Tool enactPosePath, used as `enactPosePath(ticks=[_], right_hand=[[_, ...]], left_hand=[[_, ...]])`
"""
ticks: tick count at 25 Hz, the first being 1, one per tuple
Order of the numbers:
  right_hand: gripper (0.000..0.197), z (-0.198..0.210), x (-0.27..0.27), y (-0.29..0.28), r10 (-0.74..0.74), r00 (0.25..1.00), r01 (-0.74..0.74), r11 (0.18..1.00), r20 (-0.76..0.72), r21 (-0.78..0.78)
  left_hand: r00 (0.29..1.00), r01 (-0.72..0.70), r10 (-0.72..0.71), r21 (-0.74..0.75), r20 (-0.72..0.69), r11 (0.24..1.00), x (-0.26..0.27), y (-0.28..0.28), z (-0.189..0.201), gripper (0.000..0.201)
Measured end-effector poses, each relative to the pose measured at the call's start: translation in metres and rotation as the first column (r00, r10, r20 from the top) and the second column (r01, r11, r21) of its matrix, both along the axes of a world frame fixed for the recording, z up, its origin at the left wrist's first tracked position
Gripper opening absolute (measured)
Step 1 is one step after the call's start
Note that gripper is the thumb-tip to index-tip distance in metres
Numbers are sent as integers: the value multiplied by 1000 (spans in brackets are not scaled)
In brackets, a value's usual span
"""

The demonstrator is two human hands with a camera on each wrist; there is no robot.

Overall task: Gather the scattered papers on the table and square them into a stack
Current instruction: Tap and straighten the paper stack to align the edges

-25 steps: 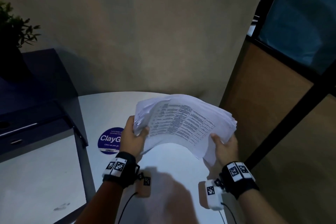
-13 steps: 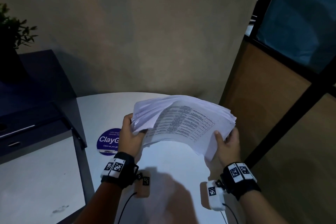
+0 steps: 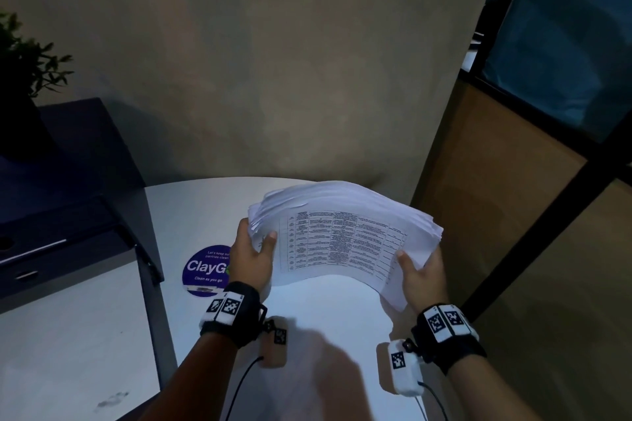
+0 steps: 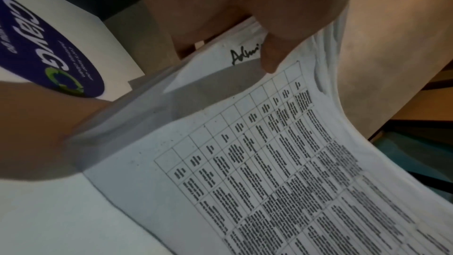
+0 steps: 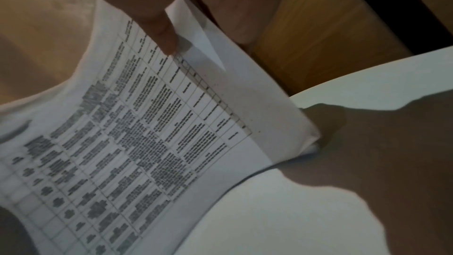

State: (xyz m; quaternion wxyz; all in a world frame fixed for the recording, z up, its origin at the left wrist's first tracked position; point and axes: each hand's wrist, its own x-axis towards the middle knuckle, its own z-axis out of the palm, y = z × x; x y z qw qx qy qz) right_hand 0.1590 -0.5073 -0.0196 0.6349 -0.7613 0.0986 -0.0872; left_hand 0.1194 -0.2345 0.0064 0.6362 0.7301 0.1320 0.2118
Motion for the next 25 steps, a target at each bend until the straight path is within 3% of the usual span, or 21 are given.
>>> enactPosePath(ticks=[2, 4, 7, 9, 11, 13, 17, 21, 25], right_hand=[[56, 1, 1, 2, 9, 1000, -10, 999, 15, 37], [59, 0, -3, 3, 22, 1000, -22, 999, 10, 49], [65, -1, -9, -3, 40, 997, -43, 998, 68, 48], [58, 10, -10, -6, 26, 990, -46, 989, 137, 142], [47, 24, -9, -5, 2, 976, -50, 975, 217, 215], [36, 35, -10, 0, -17, 970, -38, 975, 243, 219], [21, 49, -11, 11, -102, 969, 56, 978, 226, 202], [19, 53, -4, 15, -159, 979, 140, 979, 128, 149], [24, 59, 0, 17, -200, 973, 184, 973, 111, 142]], left_hand=[[1000, -20, 20, -33, 5, 999, -2, -6, 3, 26], [1000, -9, 14, -197, 23, 980, -8, -8, -3, 34], [989, 56, 2, -390, 146, 919, -12, -3, -11, 63], [978, 28, 44, -336, 205, 942, -7, -1, 4, 62], [972, -81, 117, -175, 203, 981, 4, 0, 27, 51], [962, -214, 228, -105, 150, 971, 15, -5, 49, 43], [918, -397, 395, -97, -36, 913, 33, -10, 55, 46], [907, -421, 420, -94, -28, 902, 32, -5, 41, 24], [935, -348, 348, -6, 66, 937, 22, -5, 47, 25]])
